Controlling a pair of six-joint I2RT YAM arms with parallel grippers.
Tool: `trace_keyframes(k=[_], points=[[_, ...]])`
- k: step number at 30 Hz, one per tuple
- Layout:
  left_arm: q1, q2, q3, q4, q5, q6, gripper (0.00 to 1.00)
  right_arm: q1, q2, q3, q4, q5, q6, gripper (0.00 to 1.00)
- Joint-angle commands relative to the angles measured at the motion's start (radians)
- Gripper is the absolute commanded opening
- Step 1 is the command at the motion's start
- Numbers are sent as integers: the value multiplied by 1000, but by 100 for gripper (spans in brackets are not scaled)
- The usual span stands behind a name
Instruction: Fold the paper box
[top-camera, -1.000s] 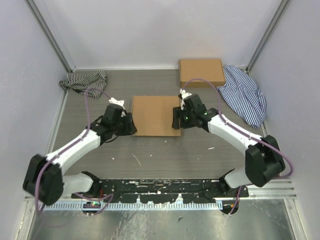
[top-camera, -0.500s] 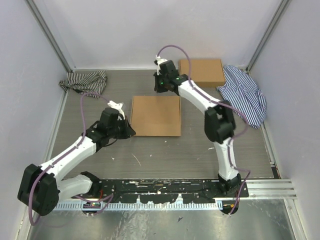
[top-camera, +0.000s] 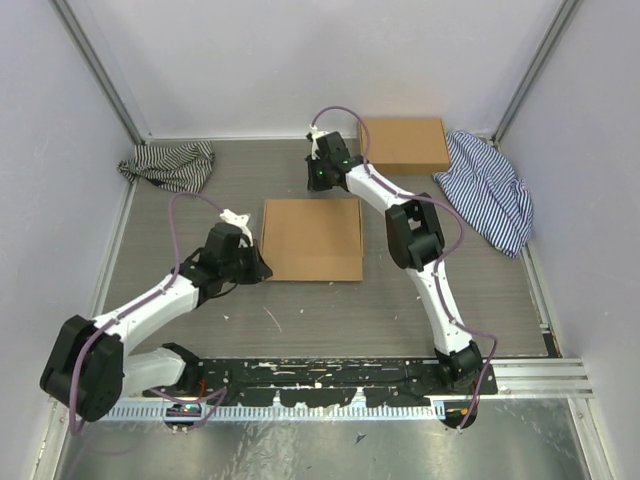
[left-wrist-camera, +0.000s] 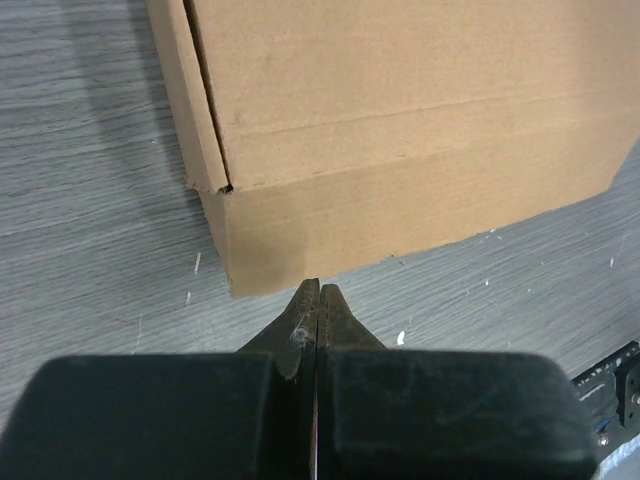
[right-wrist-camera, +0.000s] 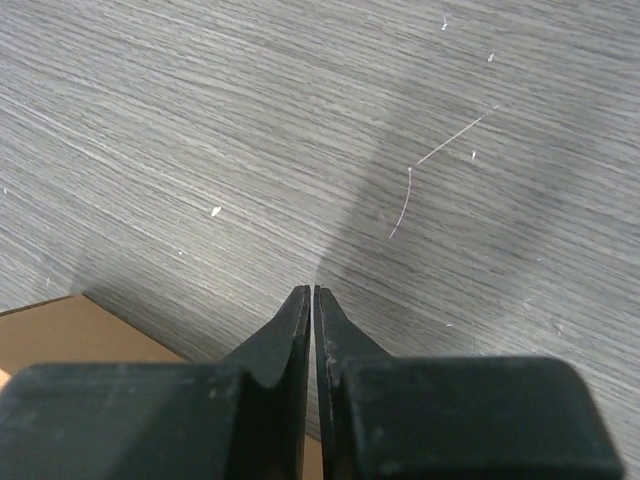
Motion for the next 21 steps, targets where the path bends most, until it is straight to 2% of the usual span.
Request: trace_keyframes(k=[1, 8, 21], points=[[-1, 61, 0, 77, -1, 10, 0, -7, -21, 40, 32, -64, -26, 12], [-1, 105, -16, 156, 7, -15, 0, -9, 23, 71, -25, -141, -62, 13], [-1, 230, 0, 177, -8, -25, 0, -9, 21, 36, -88, -236, -120, 13]])
